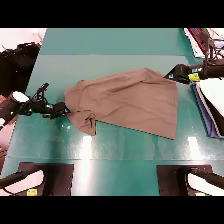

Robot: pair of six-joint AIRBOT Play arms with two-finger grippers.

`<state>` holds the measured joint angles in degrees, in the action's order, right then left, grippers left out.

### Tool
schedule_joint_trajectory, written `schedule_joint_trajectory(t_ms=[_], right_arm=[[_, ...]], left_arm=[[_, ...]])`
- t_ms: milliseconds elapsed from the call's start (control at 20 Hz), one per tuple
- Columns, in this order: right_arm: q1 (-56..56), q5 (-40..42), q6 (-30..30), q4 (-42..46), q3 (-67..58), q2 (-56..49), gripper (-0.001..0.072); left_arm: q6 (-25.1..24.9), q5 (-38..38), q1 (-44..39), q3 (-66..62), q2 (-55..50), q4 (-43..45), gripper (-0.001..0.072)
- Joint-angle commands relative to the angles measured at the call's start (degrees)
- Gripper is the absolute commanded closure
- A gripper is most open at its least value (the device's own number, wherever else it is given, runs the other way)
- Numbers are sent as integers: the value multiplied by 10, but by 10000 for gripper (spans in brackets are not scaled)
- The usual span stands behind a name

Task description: Fold the shirts.

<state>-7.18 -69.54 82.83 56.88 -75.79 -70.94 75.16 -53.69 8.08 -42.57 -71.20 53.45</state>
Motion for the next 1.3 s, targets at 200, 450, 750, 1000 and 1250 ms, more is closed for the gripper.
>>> schedule_joint_trajectory(t_ms=[200,450,750,1000,1250], right_arm=[[23,-43,0,3,26,14,323],[117,-72,36,96,227,104,324],[252,-89,48,131,440,181,320],[272,-36,20,35,500,152,320],[188,25,16,-4,501,91,368]], left_arm=[[-10,63,-39,-8,3,-13,681],[-24,-3,-31,-95,16,-8,682],[-24,-5,-31,-118,16,-16,681],[-24,-10,-31,-118,16,-16,681],[-24,-16,-31,-118,16,-16,681]])
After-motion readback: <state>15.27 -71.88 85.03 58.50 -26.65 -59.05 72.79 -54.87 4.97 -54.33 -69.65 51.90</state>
